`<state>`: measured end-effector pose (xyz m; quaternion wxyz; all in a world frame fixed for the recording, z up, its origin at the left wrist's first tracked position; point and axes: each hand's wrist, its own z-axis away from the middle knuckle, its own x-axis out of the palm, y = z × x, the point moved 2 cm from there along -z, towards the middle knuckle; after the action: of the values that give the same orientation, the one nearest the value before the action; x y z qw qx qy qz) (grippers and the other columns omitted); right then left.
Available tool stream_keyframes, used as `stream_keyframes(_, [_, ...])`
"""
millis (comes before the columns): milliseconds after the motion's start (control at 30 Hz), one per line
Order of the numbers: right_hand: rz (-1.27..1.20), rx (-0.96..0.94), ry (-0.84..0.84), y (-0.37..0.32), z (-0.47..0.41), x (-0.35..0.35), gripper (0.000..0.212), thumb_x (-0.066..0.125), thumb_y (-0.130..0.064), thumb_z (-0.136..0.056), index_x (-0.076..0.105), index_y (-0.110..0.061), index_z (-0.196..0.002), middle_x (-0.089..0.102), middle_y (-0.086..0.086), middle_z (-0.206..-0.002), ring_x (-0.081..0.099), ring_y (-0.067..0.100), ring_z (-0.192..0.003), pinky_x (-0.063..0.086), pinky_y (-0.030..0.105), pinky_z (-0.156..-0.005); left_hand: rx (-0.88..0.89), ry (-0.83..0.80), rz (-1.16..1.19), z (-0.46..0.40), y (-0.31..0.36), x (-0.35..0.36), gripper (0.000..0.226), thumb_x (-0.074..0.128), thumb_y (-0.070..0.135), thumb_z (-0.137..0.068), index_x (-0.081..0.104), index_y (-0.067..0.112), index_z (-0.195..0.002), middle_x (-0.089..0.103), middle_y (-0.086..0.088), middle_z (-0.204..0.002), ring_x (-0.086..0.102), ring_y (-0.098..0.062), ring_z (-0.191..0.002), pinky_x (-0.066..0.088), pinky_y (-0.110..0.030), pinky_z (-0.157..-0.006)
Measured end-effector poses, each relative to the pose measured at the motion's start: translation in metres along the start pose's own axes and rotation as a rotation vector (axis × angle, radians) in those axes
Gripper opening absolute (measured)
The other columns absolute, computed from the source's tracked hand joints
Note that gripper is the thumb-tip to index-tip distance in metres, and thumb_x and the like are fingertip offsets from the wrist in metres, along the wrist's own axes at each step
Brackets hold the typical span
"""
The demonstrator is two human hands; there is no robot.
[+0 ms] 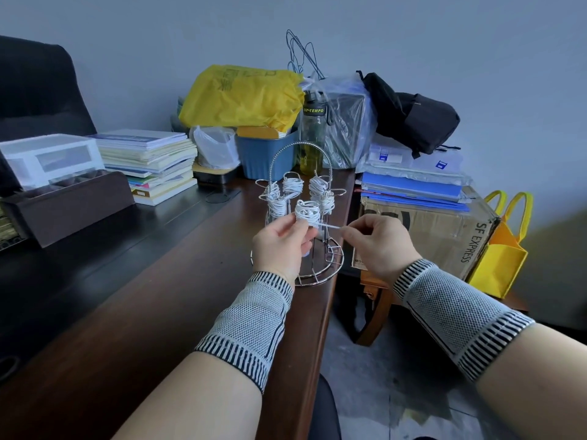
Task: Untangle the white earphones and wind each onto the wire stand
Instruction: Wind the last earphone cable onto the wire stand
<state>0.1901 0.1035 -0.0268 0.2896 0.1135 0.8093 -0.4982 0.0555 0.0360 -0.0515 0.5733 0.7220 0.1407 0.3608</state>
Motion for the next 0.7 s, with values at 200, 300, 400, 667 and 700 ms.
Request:
stream_keyframes(200, [-0.521,0.357,0.021,-0.002,-0.003,0.004,0.016,0.073,-0.015,-0.084,0.064,-0.007,-0.073,0.06,0.004,-0.061,0.053,0.012,-0.052,0.046,0.024,-0.05,0.002,-0.002,0.007,0.004,0.003,0.001,0.014,0.064,0.009,-0.093,0.062,0.022,-0.089,0.071,0.011,-0.062,0.071,-0.001,-0.069,0.057,-0.017,-0.067])
stream_keyframes(300, [-0.94,0.575,0.024,-0.005,-0.005,0.007,0.009,0.073,-0.008,-0.083,0.064,-0.006,-0.08,0.064,0.004,-0.062,0.061,0.012,-0.053,0.049,0.021,-0.05,-0.005,0.01,0.02,0.004,0.004,0.001,0.014,0.065,0.008,-0.092,0.063,0.021,-0.087,0.071,0.01,-0.061,0.07,-0.002,-0.067,0.057,-0.018,-0.067])
stream_keyframes(400, [-1.045,0.616,0.061,-0.006,-0.008,0.014,0.007,0.071,-0.005,-0.084,0.064,-0.005,-0.082,0.068,0.005,-0.061,0.066,0.015,-0.058,0.054,0.023,-0.054,-0.006,0.013,0.031,0.005,0.005,0.002,0.016,0.066,0.008,-0.091,0.062,0.023,-0.085,0.071,0.009,-0.063,0.071,-0.003,-0.068,0.057,-0.019,-0.069])
stream_keyframes(667, [0.128,0.009,0.23,-0.02,-0.011,0.009,0.01,0.063,-0.028,-0.09,0.065,-0.019,-0.092,0.058,-0.01,-0.077,0.052,0.009,-0.072,0.035,0.017,-0.059,0.001,-0.021,0.017,0.005,0.004,0.001,0.017,0.069,0.007,-0.089,0.063,0.023,-0.084,0.071,0.01,-0.063,0.07,-0.003,-0.069,0.057,-0.023,-0.074])
stream_keyframes(700, [0.178,-0.035,0.225,-0.021,-0.01,0.008,0.013,0.062,-0.028,-0.092,0.067,-0.018,-0.098,0.059,-0.007,-0.08,0.052,0.011,-0.074,0.033,0.016,-0.063,0.001,-0.024,0.014,0.005,0.004,0.001,0.015,0.069,0.007,-0.088,0.064,0.022,-0.085,0.072,0.009,-0.064,0.07,-0.003,-0.069,0.057,-0.023,-0.073])
